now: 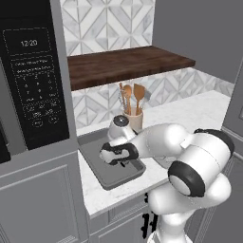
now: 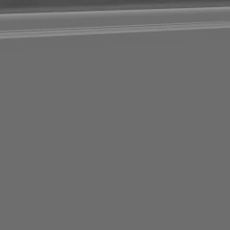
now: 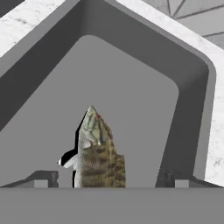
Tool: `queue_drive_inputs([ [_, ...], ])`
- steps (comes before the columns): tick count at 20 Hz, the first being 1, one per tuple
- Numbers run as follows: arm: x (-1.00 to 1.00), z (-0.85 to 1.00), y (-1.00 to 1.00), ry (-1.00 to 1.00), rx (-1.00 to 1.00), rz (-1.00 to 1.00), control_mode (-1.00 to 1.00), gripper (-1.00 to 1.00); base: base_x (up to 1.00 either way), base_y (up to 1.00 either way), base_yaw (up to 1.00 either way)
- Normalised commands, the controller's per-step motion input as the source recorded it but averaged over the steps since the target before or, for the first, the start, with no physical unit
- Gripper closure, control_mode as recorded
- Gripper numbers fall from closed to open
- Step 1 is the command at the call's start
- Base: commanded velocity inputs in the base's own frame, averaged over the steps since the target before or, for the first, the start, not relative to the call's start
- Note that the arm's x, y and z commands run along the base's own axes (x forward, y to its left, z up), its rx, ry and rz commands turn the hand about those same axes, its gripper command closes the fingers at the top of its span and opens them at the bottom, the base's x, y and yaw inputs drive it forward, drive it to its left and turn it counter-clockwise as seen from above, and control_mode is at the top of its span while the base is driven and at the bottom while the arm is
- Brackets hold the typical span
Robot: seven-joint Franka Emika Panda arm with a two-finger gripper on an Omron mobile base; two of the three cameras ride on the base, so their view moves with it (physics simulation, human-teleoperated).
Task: Place one tomato and one fish in each tupperware on the nearby counter, to pack two identical lunches.
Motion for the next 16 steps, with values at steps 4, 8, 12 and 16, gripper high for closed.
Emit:
queue_drive_inputs([
  [4,-0.48,0.73,-0.36,-0.11,0.01,-0.01,-1.0,-1.0,0.0,0.0,0.0],
  [8,-0.74,0.73,-0.79,-0.15,0.12,-0.13,-1.0,-1.0,0.0,0.0,0.0],
  [12,-0.8,0.74,-0.6,-0.13,0.16,-0.25,-1.0,-1.0,0.0,0.0,0.0],
  [16,-0.85,0.82,-0.47,-0.09,0.16,-0.32,-1.0,-1.0,0.0,0.0,0.0],
])
